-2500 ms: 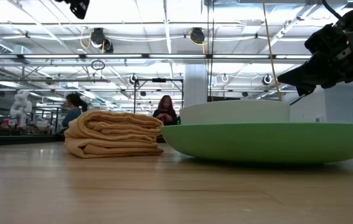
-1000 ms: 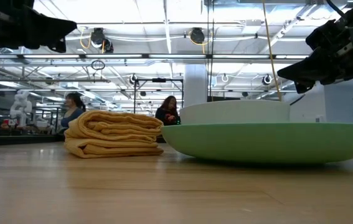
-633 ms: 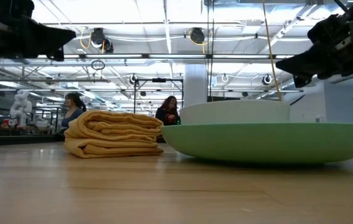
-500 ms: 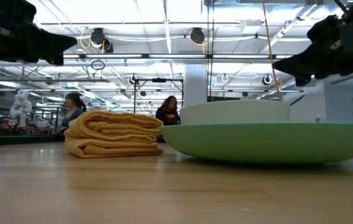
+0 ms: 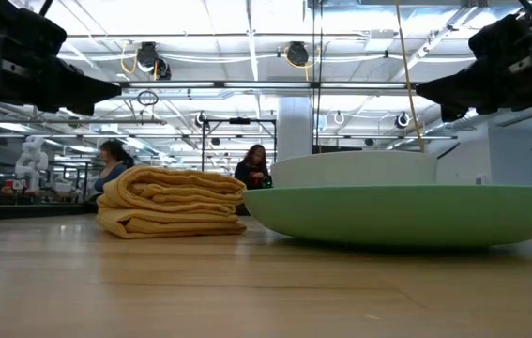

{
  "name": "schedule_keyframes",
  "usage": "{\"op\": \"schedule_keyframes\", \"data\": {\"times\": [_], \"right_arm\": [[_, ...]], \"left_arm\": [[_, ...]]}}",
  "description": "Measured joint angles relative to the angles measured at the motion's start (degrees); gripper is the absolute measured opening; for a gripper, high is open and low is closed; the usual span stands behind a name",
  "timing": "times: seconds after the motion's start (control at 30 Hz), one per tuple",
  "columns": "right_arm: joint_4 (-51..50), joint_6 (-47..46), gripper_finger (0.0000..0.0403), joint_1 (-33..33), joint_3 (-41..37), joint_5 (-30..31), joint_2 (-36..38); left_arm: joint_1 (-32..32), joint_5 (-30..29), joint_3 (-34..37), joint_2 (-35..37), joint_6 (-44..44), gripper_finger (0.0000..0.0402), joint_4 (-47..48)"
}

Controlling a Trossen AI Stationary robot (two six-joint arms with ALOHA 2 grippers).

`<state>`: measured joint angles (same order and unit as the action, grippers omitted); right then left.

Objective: Set table place
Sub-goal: Return to Home Position

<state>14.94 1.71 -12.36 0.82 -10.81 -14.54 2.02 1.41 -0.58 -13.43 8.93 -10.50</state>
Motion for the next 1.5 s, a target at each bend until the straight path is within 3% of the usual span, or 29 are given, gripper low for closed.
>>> {"op": "schedule_keyframes", "data": {"times": [0.53, 1.5], "right_arm": [[-1.3, -4.9, 0.0, 0.0, 0.0, 0.3, 0.0], [0.5, -5.6, 0.0, 0.0, 0.0, 0.3, 0.0]], "left_arm": [[0.0, -2.7, 0.0, 0.0, -2.7, 0.0, 0.5], [0.0, -2.0, 0.0, 0.0, -3.3, 0.0016, 1.4]]}}
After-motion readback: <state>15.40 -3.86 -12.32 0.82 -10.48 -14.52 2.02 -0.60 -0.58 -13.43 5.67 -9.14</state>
